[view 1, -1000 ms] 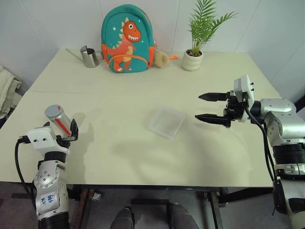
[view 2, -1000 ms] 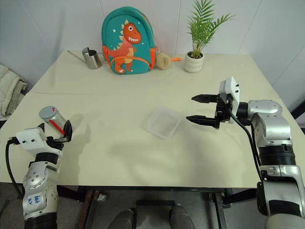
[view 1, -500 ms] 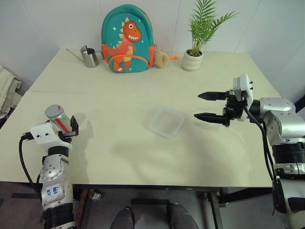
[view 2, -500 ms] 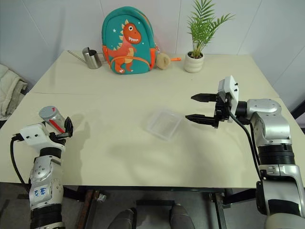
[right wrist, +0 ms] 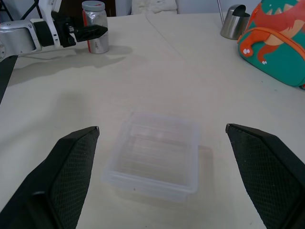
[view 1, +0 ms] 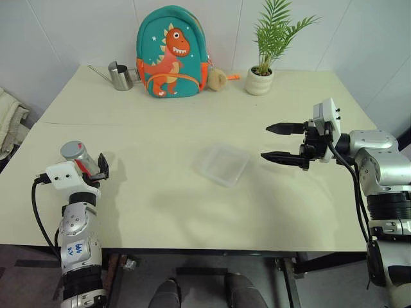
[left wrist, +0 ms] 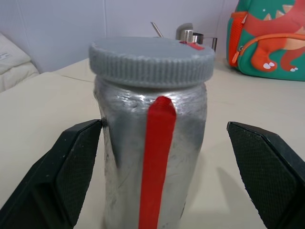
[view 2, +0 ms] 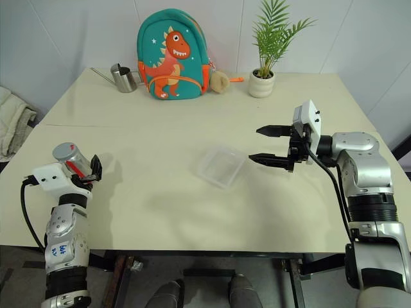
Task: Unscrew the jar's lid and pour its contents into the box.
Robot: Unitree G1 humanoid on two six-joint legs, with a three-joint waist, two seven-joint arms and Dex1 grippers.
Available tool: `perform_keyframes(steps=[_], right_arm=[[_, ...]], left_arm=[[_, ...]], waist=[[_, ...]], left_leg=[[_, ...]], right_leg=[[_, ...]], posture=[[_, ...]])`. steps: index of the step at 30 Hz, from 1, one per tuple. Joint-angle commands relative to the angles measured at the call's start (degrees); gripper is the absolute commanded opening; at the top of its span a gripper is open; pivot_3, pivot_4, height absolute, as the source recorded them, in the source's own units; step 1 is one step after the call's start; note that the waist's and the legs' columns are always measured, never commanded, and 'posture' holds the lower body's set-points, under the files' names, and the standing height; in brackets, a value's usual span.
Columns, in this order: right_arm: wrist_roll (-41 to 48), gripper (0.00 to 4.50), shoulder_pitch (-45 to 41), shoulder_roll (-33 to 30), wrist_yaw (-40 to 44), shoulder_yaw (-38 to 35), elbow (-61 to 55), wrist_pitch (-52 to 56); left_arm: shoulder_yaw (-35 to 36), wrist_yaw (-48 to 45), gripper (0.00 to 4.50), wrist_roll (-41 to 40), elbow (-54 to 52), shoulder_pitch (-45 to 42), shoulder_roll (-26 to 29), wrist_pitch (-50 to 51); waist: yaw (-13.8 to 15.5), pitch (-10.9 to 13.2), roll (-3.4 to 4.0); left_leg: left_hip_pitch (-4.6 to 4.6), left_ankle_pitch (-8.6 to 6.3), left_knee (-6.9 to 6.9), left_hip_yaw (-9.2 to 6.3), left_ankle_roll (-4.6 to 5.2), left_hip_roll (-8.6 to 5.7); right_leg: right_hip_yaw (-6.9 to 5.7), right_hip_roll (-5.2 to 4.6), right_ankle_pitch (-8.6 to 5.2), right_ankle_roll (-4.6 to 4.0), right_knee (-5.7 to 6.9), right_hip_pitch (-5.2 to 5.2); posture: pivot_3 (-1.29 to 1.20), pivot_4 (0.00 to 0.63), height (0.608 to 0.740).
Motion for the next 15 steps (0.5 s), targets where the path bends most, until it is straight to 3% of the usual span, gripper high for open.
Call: perform_keyframes(steps=[1, 8, 15], right_arm=[[1.0, 4.50, -0.6, -0.2, -0.2, -1.4, -1.8, 0.0], [1.0, 4.50, -0.4, -0.1, -0.6, -1.3, -2.1, 0.1], [1.5, 4.50, 0.4, 0.2, -1.6, -1.7, -3.6, 0.7]], left_arm=[[-0.6, -0.6, 4.08, 0.9, 0.5, -1.1, 1.6, -1.4], [-1.4, -1.8, 1.93, 0.5, 1.3, -1.2, 2.0, -3.0], [-1.1, -3.1, 1.85, -0.2, 1.3, -1.4, 2.7, -4.5]], waist=[[0.0, 0.0, 0.00], [0.1, 0.0, 0.00], [0.0, 0.0, 0.00]], left_leg=[[0.00, 0.00, -0.01, 0.00, 0.00, 0.00], [-0.02, 0.00, -0.02, -0.01, 0.00, 0.00], [-0.02, 0.00, -0.05, -0.01, 0.00, 0.00]], right_leg=[[0.00, 0.00, 0.01, 0.02, 0.00, -0.01], [-0.01, -0.01, 0.01, 0.03, -0.03, -0.01], [-0.01, 0.00, 0.01, 0.03, -0.04, -0.02]], posture=[[0.00, 0.150, 0.740], [0.00, 0.150, 0.740], [0.00, 0.150, 0.740]])
